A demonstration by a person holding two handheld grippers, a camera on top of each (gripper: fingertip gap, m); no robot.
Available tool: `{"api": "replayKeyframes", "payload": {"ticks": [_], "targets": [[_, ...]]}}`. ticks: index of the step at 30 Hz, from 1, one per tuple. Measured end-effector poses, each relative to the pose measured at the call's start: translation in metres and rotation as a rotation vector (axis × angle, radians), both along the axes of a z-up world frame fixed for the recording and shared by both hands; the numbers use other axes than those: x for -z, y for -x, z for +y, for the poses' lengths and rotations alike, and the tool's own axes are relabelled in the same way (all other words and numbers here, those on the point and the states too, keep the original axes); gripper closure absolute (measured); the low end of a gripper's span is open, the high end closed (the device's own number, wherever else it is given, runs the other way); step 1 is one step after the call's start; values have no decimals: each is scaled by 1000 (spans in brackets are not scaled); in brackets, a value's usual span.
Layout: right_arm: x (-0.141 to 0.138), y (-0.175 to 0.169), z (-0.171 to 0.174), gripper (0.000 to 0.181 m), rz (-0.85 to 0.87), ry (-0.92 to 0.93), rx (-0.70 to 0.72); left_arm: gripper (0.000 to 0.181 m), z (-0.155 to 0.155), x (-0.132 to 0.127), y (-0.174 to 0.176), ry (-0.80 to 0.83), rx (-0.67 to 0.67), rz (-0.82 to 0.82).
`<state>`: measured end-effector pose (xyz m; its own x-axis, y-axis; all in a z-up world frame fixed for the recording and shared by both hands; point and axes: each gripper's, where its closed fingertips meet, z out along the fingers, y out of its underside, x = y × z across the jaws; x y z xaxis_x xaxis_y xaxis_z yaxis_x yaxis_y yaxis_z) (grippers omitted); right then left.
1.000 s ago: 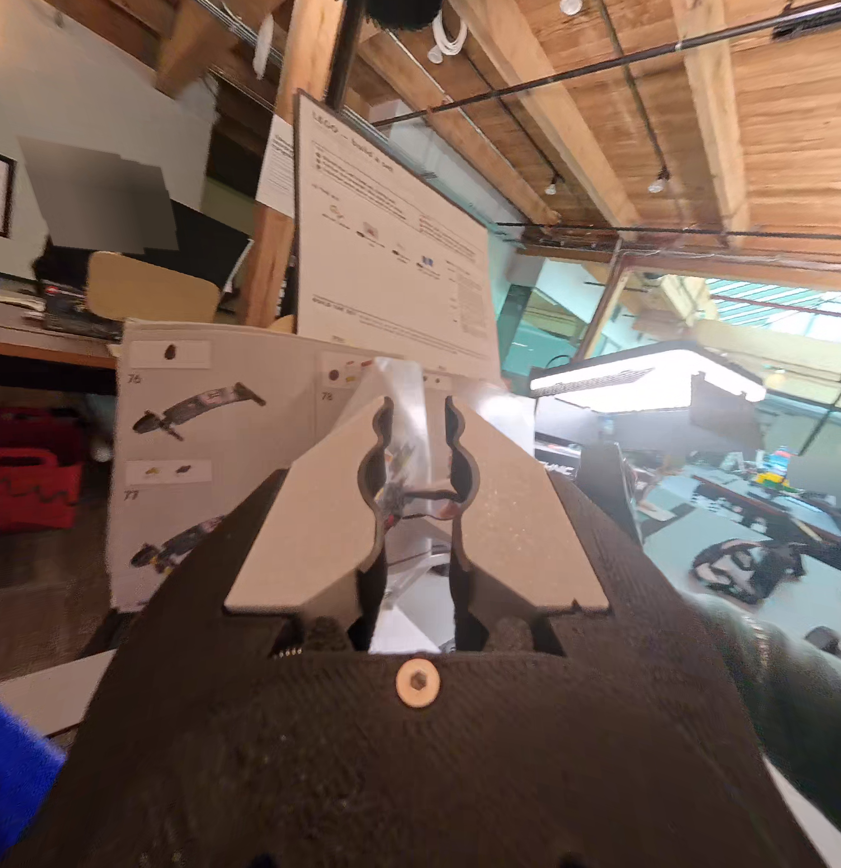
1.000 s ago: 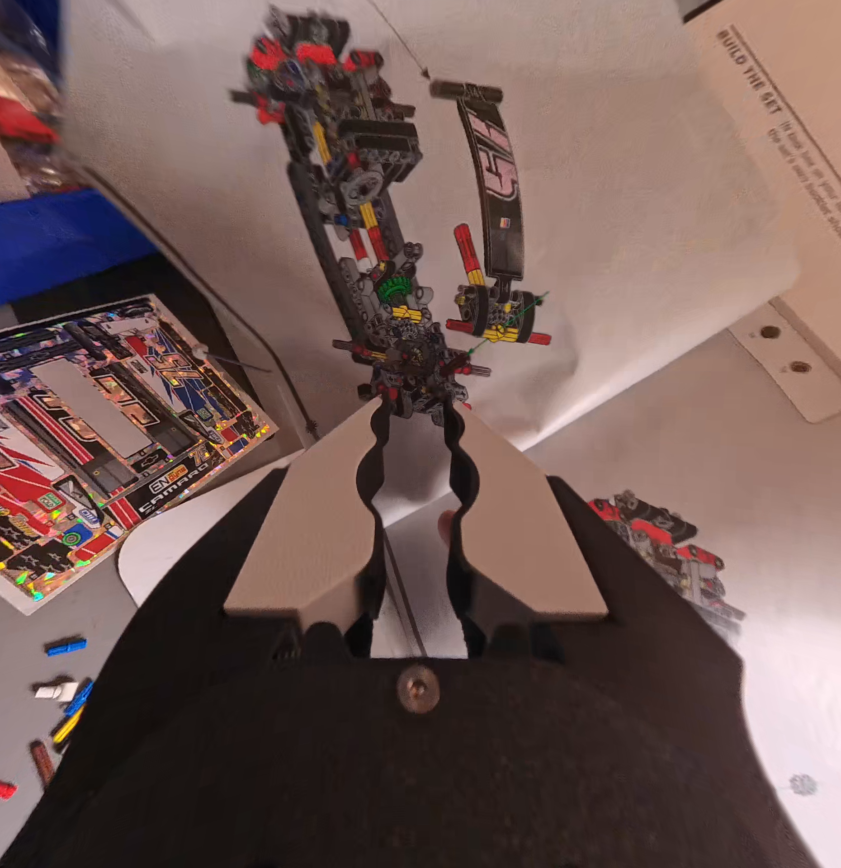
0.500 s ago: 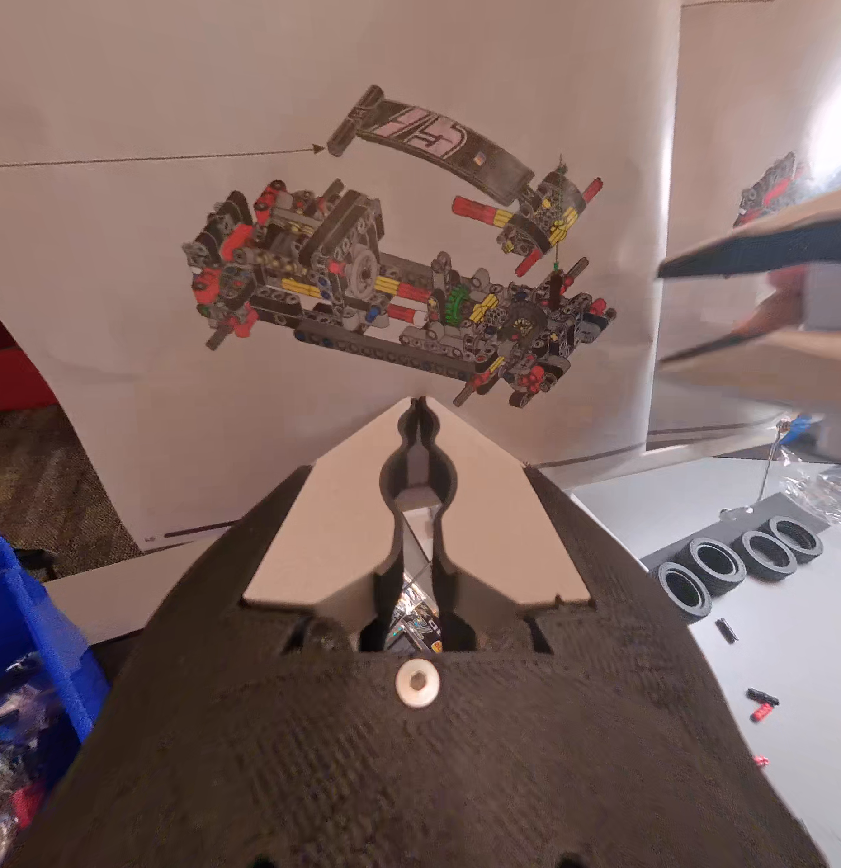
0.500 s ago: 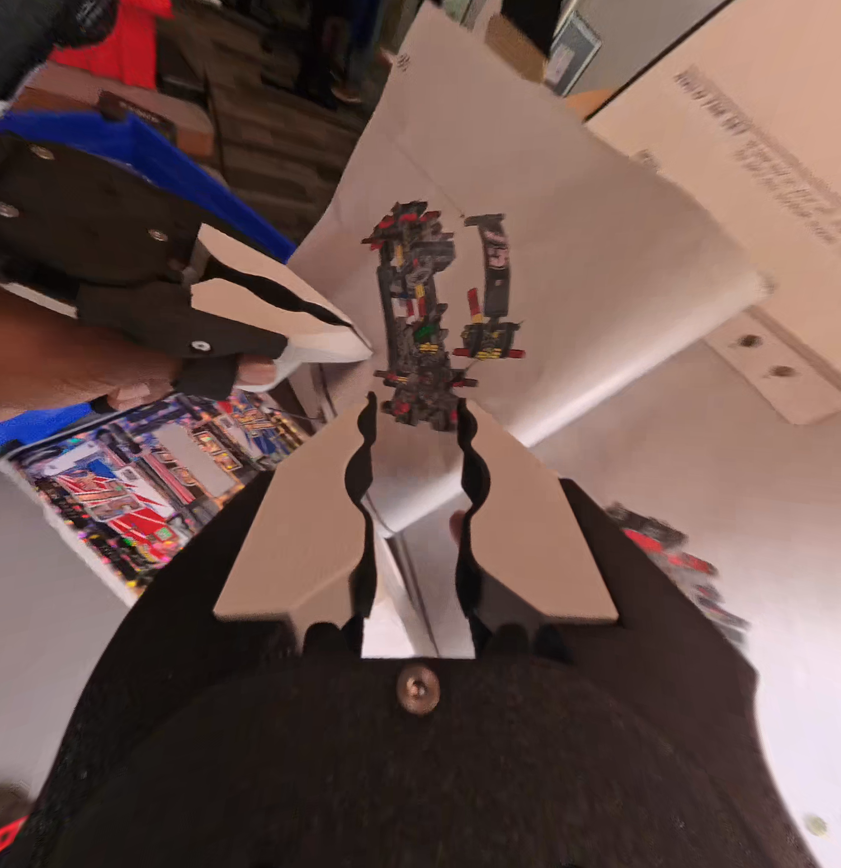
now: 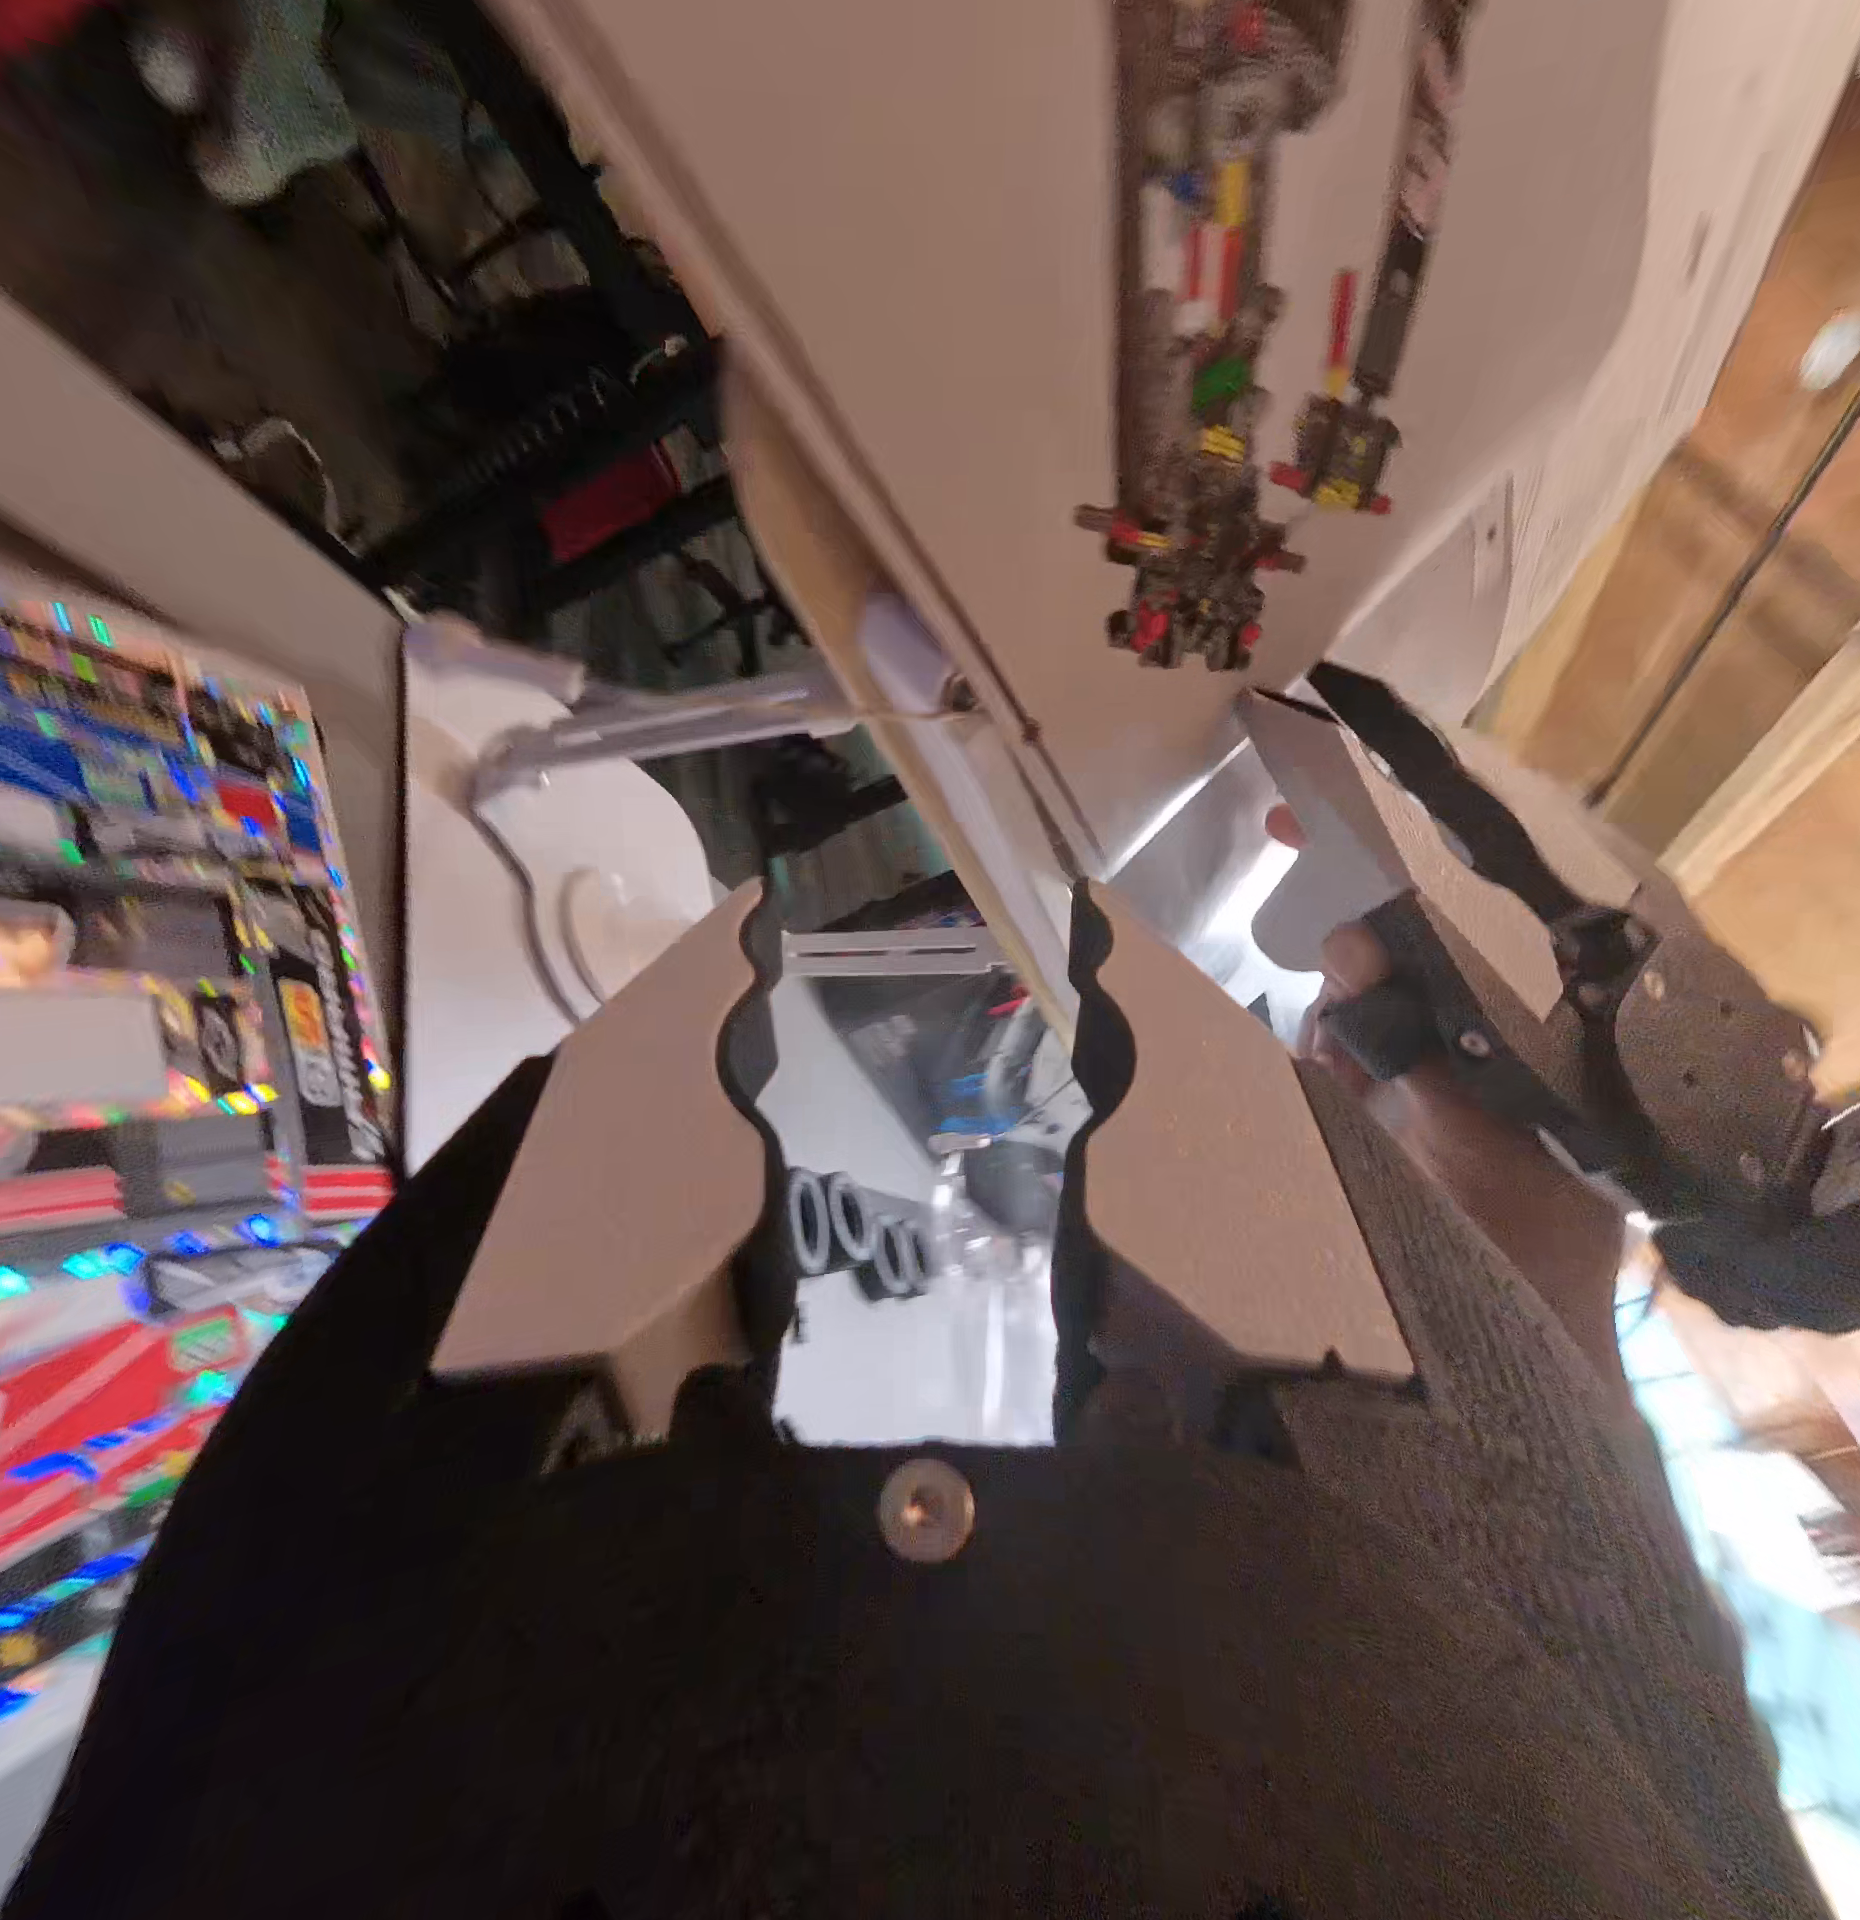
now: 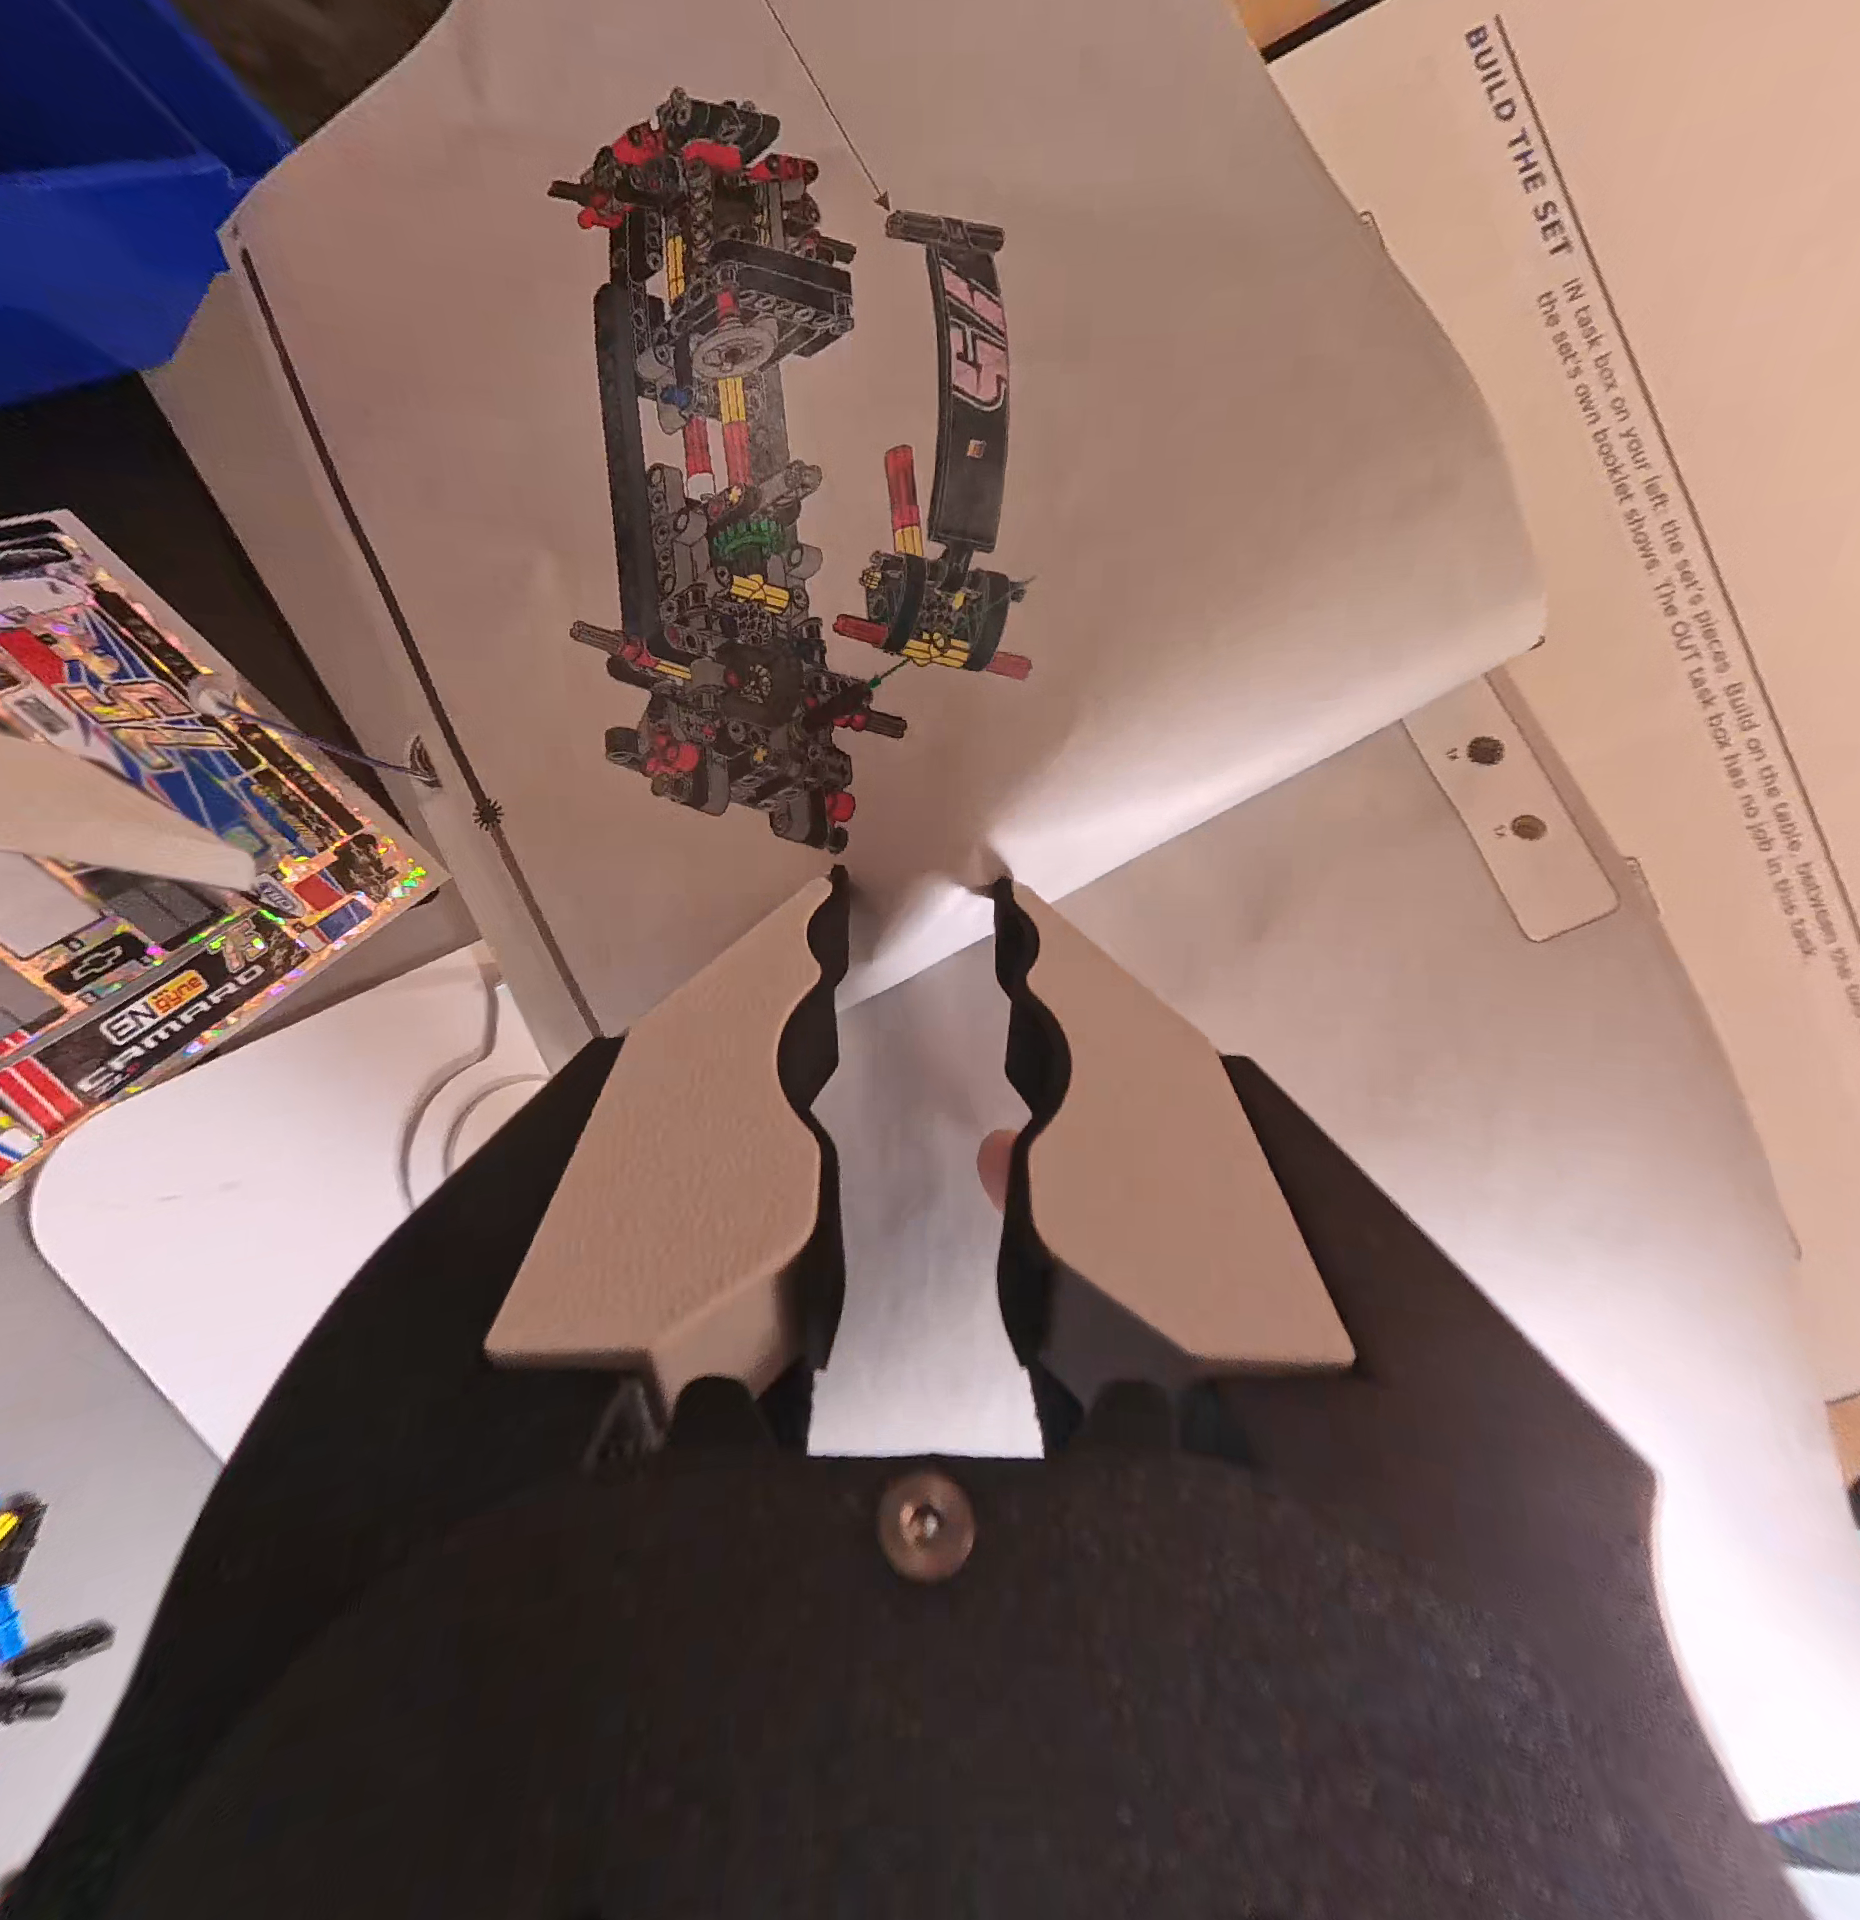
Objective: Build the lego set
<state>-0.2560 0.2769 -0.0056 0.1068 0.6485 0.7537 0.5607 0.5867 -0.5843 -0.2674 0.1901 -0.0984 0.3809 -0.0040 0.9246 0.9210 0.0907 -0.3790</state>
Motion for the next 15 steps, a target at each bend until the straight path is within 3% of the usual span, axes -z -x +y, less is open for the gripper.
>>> {"api": "replayKeyframes", "payload": {"ticks": [3,9,10,13,15], "targets": [[1,-2,1,157,-21,18,4,129,5,11,8,-107,-70,-218],[1,-2,2,156,-29,56,0,135,2,8,50,-210,-274,-305],[1,-2,2,156,-27,60,-1,139,3,11,55,-190,-291,-295],[1,-1,3,155,-27,60,5,175,2,9,67,-203,-314,-273],[1,0,3,154,-29,58,19,179,-2,-2,70,-248,-312,-236]]}}
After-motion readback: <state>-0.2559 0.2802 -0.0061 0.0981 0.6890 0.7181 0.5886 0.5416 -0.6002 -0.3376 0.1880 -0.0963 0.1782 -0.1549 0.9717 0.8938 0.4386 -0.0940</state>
